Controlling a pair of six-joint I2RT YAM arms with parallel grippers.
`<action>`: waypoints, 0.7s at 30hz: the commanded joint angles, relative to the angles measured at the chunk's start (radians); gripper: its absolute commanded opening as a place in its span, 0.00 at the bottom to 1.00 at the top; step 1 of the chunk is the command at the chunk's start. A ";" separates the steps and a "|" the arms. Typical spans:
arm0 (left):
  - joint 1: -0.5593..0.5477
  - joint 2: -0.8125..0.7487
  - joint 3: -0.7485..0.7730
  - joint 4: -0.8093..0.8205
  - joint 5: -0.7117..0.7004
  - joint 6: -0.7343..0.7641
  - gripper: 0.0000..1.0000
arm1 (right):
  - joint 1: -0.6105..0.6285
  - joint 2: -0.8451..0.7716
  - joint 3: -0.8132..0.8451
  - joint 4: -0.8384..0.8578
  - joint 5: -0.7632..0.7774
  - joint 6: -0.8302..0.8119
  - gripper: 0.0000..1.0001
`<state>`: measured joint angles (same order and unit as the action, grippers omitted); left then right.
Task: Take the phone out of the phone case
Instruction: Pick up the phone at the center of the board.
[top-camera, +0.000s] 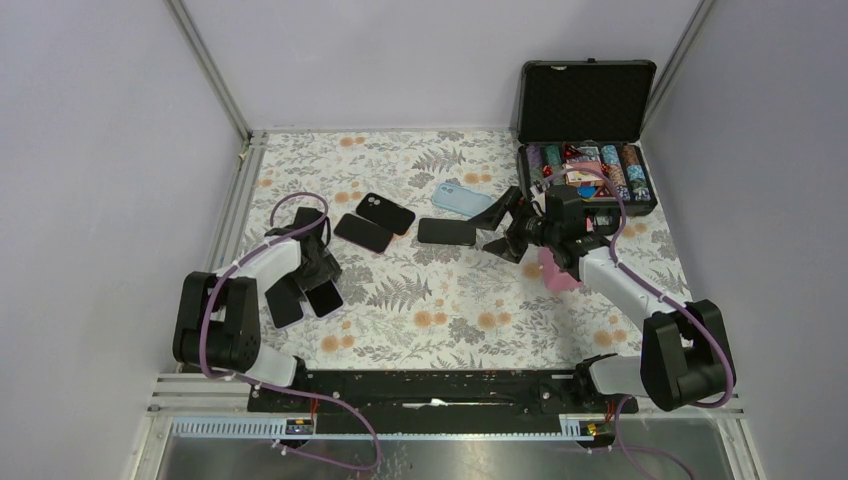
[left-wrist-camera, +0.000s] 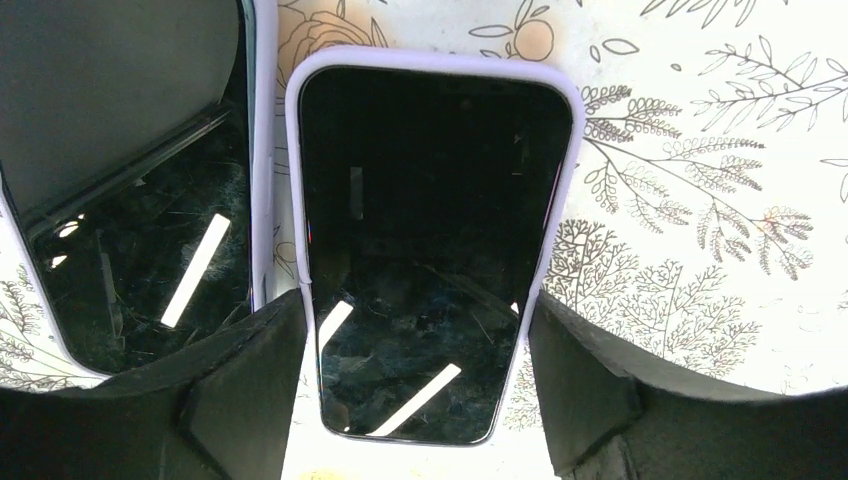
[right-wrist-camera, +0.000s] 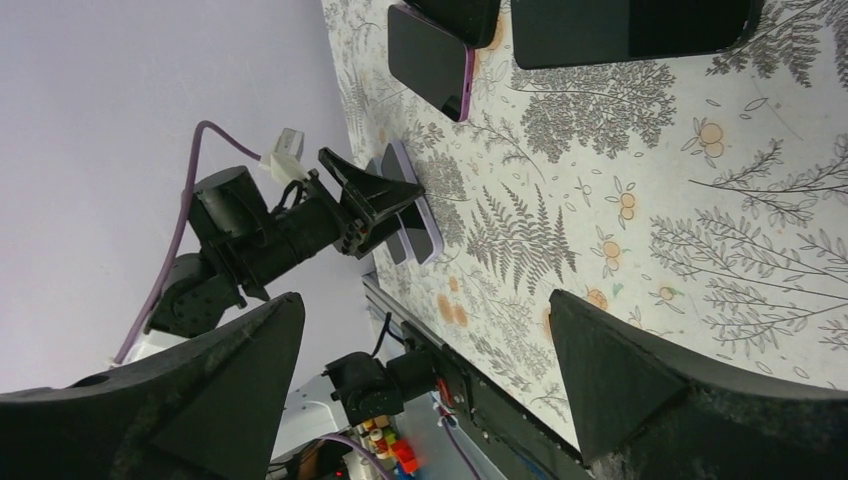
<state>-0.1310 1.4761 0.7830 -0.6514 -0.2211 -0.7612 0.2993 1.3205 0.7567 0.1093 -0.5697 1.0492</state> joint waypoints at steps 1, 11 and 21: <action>0.020 0.009 -0.044 0.092 0.049 -0.001 0.62 | 0.003 -0.040 0.064 -0.054 0.021 -0.093 1.00; 0.019 -0.134 -0.051 0.171 0.312 -0.045 0.40 | 0.142 0.009 0.150 -0.091 0.019 -0.303 0.92; 0.010 -0.296 -0.086 0.526 0.612 -0.353 0.43 | 0.487 0.101 0.349 -0.146 0.289 -0.558 0.90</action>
<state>-0.1139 1.2392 0.6857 -0.3645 0.2394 -0.9565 0.6704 1.3964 0.9836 -0.0181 -0.4522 0.6666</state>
